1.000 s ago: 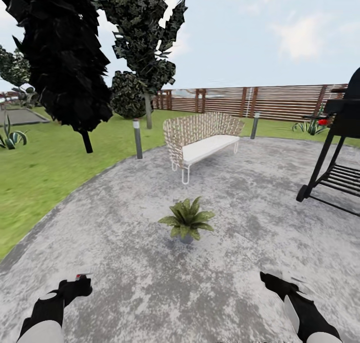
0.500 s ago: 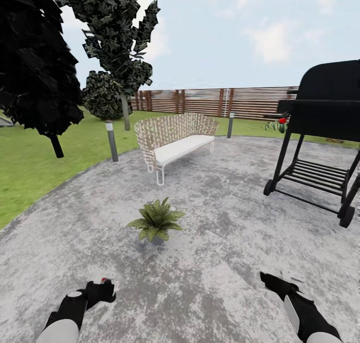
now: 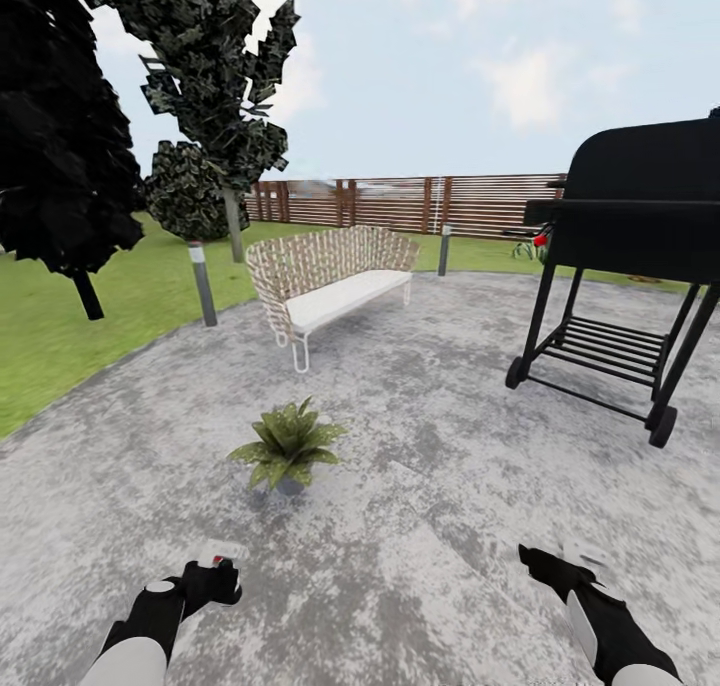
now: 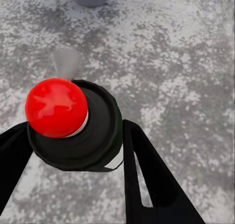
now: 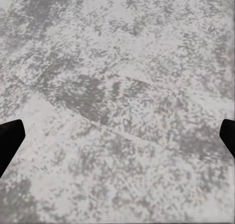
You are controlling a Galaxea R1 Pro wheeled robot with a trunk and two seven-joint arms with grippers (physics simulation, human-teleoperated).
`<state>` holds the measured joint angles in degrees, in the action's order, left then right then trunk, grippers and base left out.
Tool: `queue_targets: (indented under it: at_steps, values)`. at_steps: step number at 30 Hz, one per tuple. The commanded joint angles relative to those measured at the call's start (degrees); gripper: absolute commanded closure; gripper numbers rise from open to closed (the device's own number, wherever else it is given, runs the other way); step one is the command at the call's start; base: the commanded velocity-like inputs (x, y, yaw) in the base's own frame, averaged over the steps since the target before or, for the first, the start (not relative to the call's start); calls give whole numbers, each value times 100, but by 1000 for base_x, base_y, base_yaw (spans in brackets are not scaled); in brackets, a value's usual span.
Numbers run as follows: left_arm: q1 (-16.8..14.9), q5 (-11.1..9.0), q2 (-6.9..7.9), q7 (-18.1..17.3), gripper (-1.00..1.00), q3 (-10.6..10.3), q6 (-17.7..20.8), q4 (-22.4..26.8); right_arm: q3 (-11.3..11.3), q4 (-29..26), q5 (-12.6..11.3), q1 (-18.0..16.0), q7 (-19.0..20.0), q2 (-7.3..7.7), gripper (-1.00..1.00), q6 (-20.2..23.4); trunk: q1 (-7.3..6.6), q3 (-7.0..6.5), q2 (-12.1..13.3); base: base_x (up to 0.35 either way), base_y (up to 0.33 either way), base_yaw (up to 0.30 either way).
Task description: Pick up the pesticide atomizer in the garden and spray insectifuge to fully cover both potted plants in the garden.
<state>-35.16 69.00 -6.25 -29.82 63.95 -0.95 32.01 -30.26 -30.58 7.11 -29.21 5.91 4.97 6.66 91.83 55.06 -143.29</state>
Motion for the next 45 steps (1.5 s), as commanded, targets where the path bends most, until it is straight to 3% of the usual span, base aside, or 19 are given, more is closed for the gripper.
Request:
queue_targets:
  at_steps: [1, 18, 27, 45]
  values:
    - [-9, 35, -9, -41, 100, 48, -10, 19, -48, -8, 57, -5, 51, -6, -100, 29, -1, 6, -3, 147, -7, -266]
    - [-9, 26, -8, -41, 100, 48, -10, 29, -54, -10, 54, -5, 51, 21, -100, 12, -1, 6, -3, 294, -148, -251]
    - [-9, 26, -2, -41, 100, 48, -10, 33, -51, -7, 61, -5, 51, 21, -100, 2, -1, 6, -3, 260, -241, -26]
    - [-9, 26, 2, -41, 100, 48, -10, 33, -51, -10, 63, -5, 51, 13, -100, 2, -1, 6, -3, 331, -47, 0]
